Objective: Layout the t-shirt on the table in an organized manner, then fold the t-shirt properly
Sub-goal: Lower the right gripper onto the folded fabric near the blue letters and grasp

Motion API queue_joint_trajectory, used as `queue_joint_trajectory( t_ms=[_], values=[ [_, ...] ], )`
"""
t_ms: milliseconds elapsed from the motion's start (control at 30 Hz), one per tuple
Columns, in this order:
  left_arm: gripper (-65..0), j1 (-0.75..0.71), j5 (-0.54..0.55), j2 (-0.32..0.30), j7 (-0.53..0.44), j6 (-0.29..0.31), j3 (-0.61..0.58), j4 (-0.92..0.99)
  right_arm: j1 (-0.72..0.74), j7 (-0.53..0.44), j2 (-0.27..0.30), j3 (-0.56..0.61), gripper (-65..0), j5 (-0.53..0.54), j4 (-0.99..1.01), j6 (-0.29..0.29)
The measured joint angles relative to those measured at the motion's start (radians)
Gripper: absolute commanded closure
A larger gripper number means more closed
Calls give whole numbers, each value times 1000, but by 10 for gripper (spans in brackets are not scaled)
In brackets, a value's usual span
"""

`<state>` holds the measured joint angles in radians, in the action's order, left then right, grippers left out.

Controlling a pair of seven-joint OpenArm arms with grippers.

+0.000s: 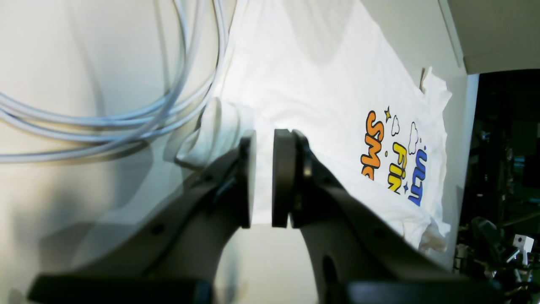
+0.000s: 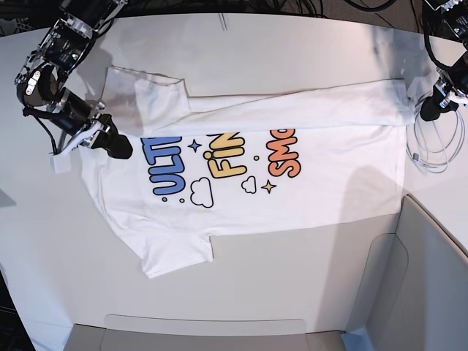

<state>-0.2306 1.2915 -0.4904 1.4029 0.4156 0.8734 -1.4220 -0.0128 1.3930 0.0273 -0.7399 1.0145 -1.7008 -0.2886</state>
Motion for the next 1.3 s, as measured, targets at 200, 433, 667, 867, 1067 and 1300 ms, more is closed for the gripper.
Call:
queue_joint_trajectory(
  t_ms=[200,433,667,867,1067,1300],
  values=[
    [-86,-1,-5,0,-1,0,0,0,-94,11,0,28,0,-10,-61,0],
    [-86,-3,-5,0,0,0,0,0,-252,18,91,-142,-85,161,-170,0],
    [-86,-2,-5,0,3,0,-3,0,-293,9,129,-259,-88,125,79,-2],
    [-86,-2,-5,0,3,0,-3,0,-256,-2,125,-228,-88,67,219,0],
    [-86,-2,-5,0,3,0,-2,0,-225,-24,81,-179,-87,10,210,-4],
    [-86,-2,-5,0,2,0,-2,0,-248,-50,70,-97,-87,2,196,-23]
  ],
)
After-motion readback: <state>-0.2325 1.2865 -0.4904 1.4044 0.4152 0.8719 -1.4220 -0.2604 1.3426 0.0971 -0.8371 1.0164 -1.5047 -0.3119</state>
